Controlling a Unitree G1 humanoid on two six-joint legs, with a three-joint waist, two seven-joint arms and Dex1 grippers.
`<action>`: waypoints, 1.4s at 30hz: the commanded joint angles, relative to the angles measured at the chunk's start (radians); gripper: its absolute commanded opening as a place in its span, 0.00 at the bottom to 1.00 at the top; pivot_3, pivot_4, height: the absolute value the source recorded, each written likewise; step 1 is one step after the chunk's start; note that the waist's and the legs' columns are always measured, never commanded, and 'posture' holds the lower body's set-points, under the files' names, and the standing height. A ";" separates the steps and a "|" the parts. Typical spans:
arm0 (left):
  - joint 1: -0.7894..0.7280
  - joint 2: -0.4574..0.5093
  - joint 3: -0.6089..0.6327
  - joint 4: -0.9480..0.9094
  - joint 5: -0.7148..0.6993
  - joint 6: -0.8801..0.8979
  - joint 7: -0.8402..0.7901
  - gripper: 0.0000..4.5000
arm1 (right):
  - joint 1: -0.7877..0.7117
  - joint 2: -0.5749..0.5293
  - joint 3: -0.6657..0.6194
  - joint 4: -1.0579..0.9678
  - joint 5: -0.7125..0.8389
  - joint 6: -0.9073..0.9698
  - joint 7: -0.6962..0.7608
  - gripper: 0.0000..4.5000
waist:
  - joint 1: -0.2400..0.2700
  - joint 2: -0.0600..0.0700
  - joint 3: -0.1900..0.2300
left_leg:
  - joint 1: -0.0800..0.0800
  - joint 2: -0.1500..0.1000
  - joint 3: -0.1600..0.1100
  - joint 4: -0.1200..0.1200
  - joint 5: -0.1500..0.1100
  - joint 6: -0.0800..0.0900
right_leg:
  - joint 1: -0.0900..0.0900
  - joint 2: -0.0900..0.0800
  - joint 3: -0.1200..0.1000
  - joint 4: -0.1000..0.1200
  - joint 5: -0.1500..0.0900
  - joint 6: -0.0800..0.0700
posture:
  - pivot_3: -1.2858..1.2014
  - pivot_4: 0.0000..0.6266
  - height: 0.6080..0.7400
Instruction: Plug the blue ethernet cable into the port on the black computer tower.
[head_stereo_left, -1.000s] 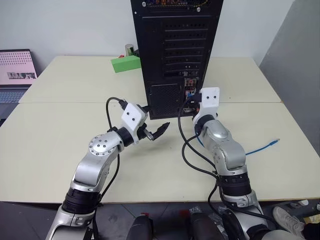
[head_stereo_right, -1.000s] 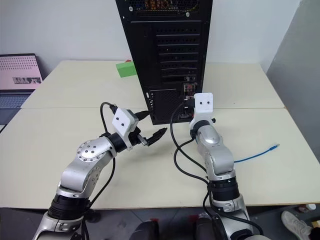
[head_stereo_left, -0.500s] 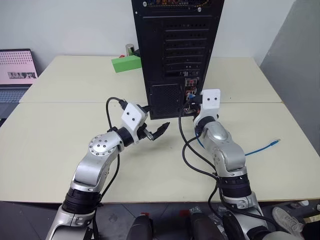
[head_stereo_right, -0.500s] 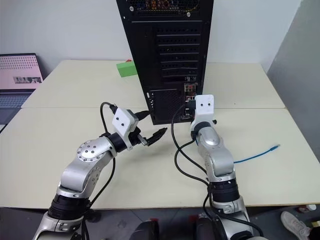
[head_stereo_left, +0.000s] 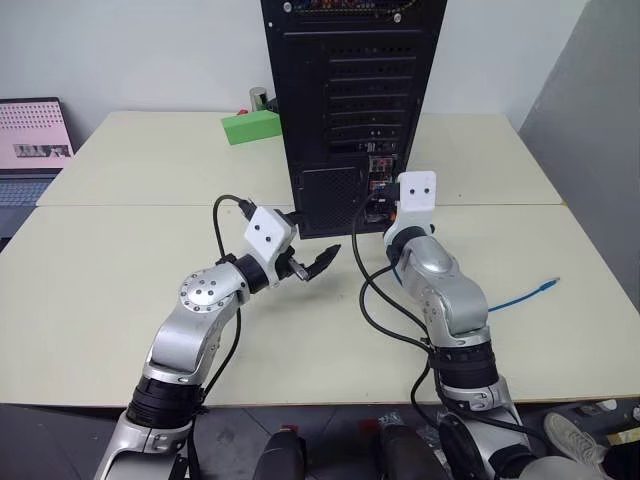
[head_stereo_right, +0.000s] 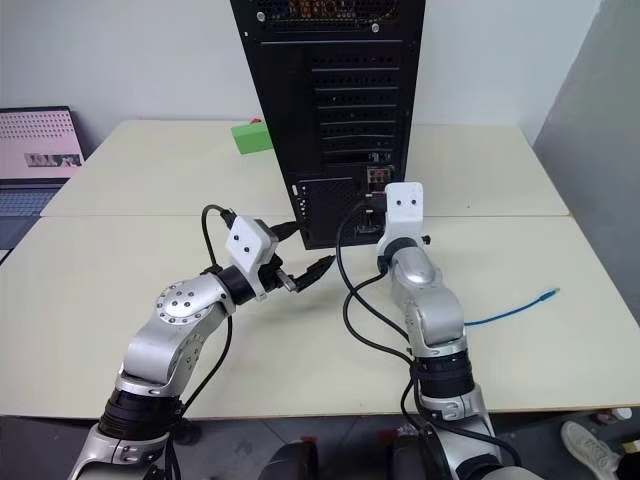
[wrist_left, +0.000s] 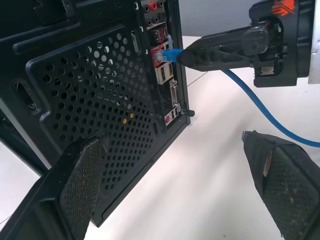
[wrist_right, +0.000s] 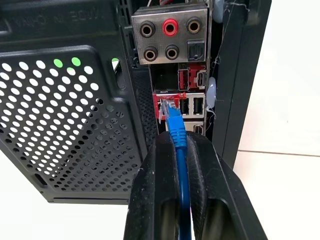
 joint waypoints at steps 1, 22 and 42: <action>-0.004 -0.004 0.024 -0.032 0.000 -0.007 0.010 1.00 | -0.061 0.042 -0.024 -0.040 0.007 0.030 -0.047 0.00 | -0.003 0.000 0.000 | 0.000 0.000 0.000 0.000 0.000 0.000 | 0.000 0.000 0.000 0.000 0.000 0.000 | 0.52 0.24 1.00; -0.032 -0.014 0.060 -0.025 -0.011 0.033 0.030 1.00 | -0.201 0.106 -0.037 0.027 0.090 0.078 -0.165 0.00 | -0.007 0.000 0.000 | -0.002 0.000 0.000 0.000 0.000 0.000 | -0.003 0.000 0.000 0.001 0.000 0.000 | 0.52 0.24 1.00; -0.032 -0.017 0.068 -0.017 -0.009 0.030 0.026 1.00 | -0.059 0.005 -0.005 -0.071 0.209 0.094 0.012 0.33 | -0.018 0.000 0.000 | -0.005 0.001 0.000 0.000 0.000 0.000 | -0.007 0.001 0.001 0.002 0.001 0.001 | 0.52 0.24 1.00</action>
